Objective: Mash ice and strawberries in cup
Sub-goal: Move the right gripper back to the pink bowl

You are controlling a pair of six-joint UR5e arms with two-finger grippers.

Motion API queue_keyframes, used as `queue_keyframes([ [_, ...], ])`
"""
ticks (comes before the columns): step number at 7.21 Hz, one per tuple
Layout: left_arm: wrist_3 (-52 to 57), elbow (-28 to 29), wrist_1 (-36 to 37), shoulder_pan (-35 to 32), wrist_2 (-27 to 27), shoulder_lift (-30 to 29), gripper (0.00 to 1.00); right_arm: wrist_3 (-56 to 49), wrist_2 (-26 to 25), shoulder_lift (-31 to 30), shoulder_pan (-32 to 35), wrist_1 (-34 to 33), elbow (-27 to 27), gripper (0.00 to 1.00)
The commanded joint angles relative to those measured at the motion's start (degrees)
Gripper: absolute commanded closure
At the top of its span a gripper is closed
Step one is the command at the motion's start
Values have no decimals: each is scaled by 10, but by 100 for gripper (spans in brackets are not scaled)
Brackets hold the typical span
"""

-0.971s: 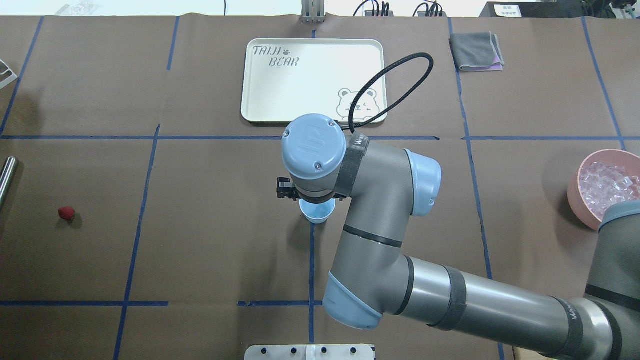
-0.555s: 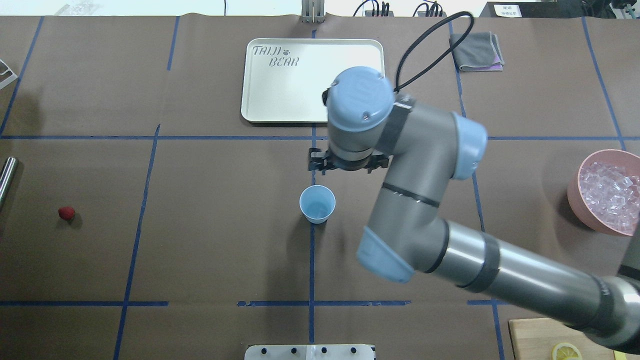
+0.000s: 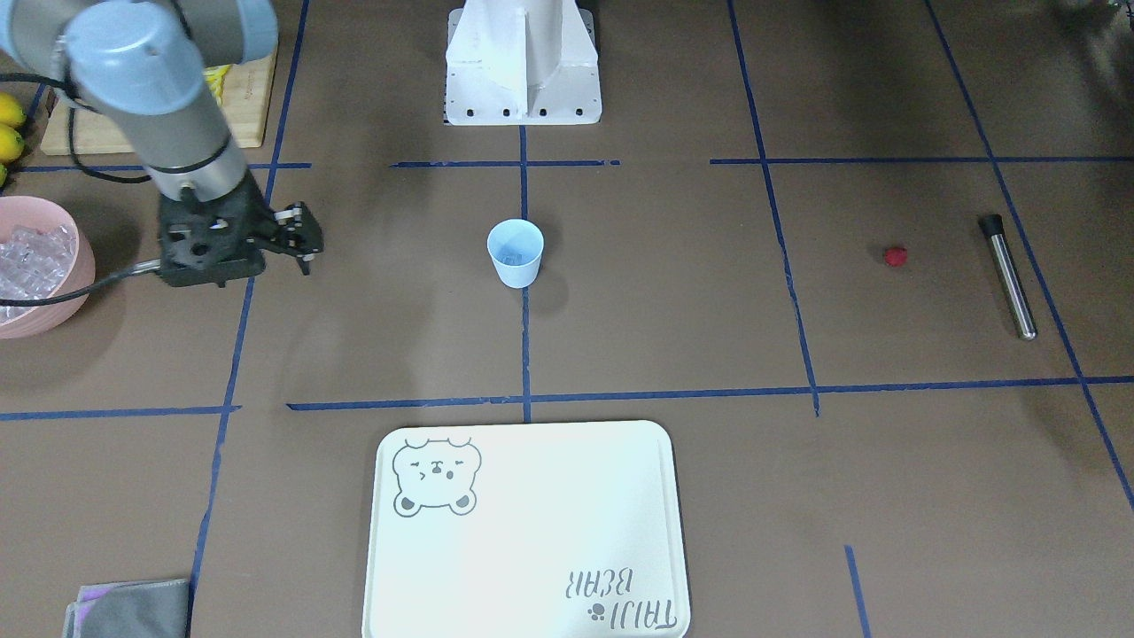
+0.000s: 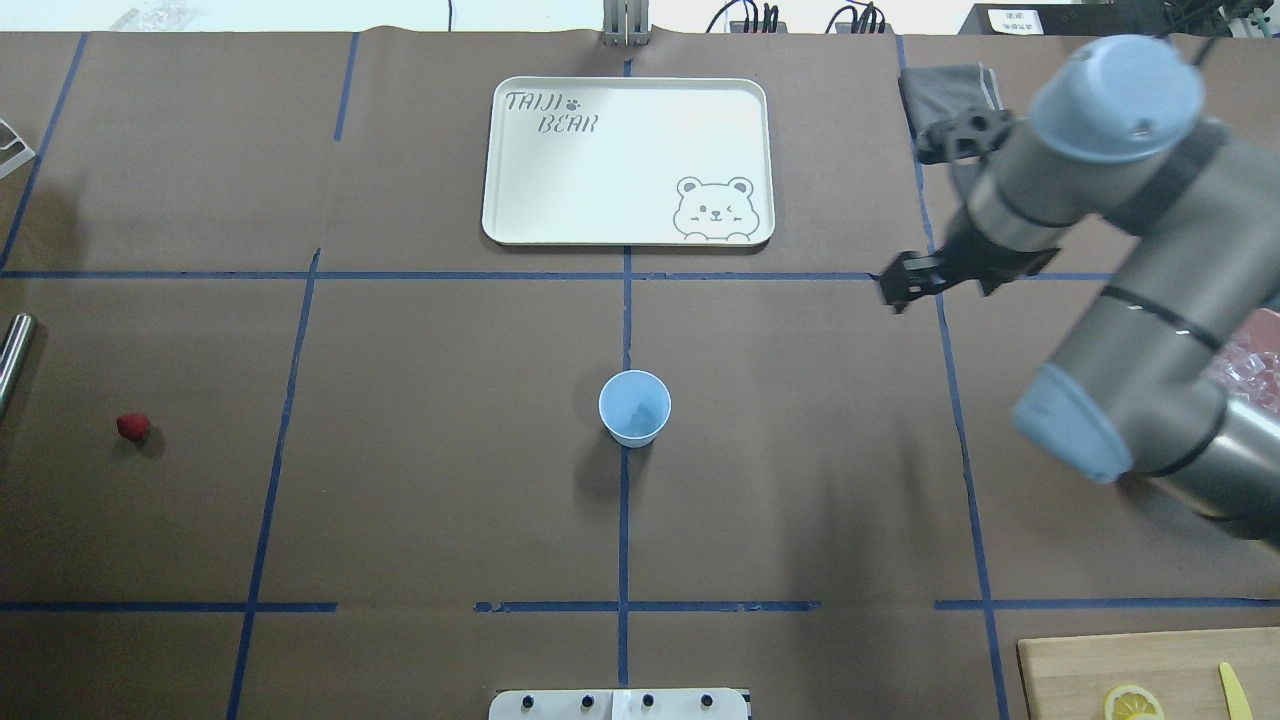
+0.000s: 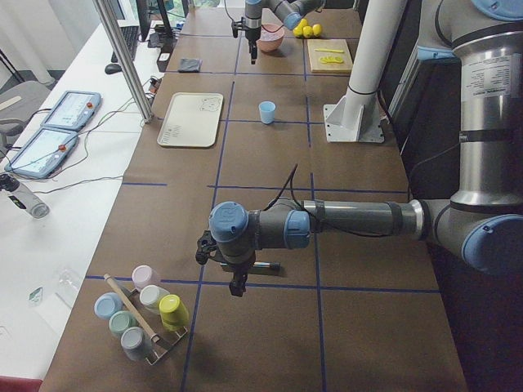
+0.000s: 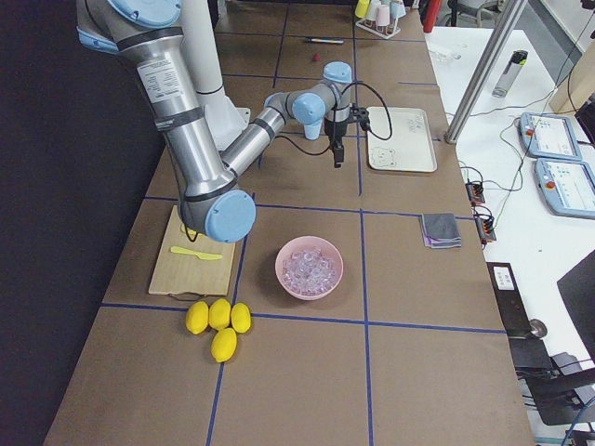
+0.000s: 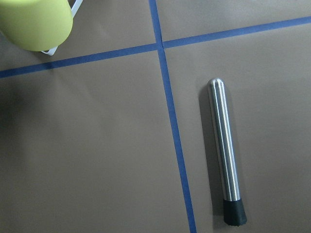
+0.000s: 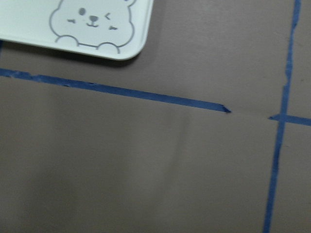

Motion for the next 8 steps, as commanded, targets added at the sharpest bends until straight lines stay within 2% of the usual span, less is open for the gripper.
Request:
queue_keyframes([
  [1,0,0,0,0,1,0,0,-93,63,-154,87,130,4,0],
  [2,0,0,0,0,0,0,0,-111,81,-203,116,164,4,0],
  [4,0,0,0,0,0,0,0,-145,87,-263,148,191,1,0],
  [6,1,0,0,0,0,0,0,-136,92,-279,185,190,-19,2],
  [8,1,-1,0,0,0,0,0,-114,93,-281,200,194,-51,11],
])
